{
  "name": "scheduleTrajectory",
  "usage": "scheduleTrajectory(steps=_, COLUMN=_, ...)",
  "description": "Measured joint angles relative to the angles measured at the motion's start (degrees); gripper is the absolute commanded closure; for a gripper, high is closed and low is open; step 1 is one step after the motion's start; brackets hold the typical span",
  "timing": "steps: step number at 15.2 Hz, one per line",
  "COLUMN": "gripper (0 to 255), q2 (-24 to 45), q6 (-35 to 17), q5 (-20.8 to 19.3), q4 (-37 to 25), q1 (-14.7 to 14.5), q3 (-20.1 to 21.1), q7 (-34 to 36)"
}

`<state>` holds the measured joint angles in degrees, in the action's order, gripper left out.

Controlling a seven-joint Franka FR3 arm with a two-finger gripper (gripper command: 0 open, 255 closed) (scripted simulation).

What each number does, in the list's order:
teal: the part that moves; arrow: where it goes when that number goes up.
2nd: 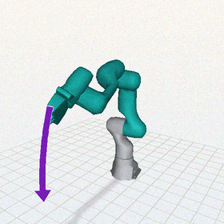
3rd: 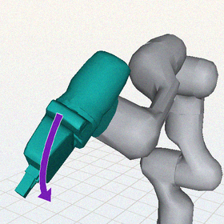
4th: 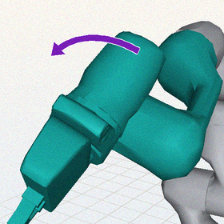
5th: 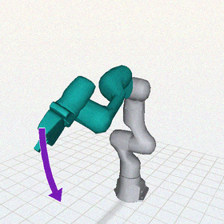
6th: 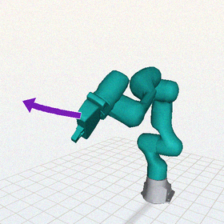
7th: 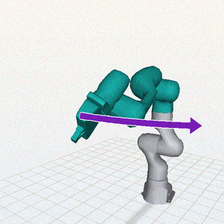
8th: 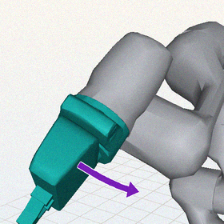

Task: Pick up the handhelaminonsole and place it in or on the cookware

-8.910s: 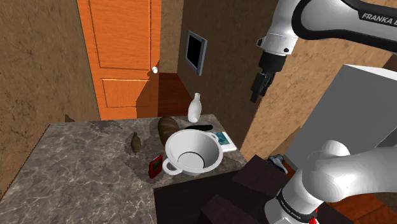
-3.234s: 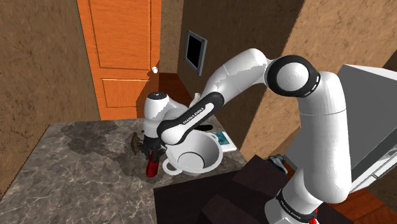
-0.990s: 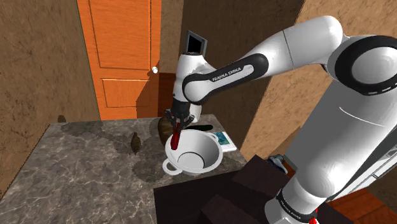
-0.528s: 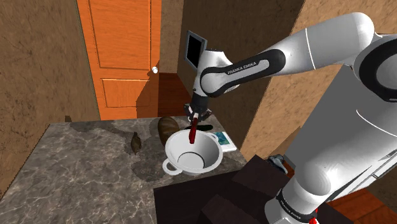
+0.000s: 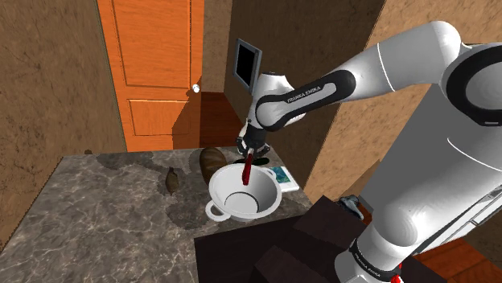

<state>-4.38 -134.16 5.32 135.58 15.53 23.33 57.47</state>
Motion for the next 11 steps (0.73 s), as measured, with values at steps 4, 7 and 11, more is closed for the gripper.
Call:
scheduleTrajectory(steps=4, gripper=255, q2=2.0, q6=-3.2, q5=-0.9, q4=1.3, q1=0.0, q3=0.2, q7=0.6)
scheduleTrajectory(steps=7, gripper=255, q2=3.8, q6=-5.6, q5=-1.8, q4=2.1, q1=0.1, q3=0.2, q7=1.0)
scheduleTrajectory(steps=11, gripper=255, q2=6.5, q6=-8.9, q5=-3.2, q4=2.9, q1=0.1, q3=0.2, q7=2.1)
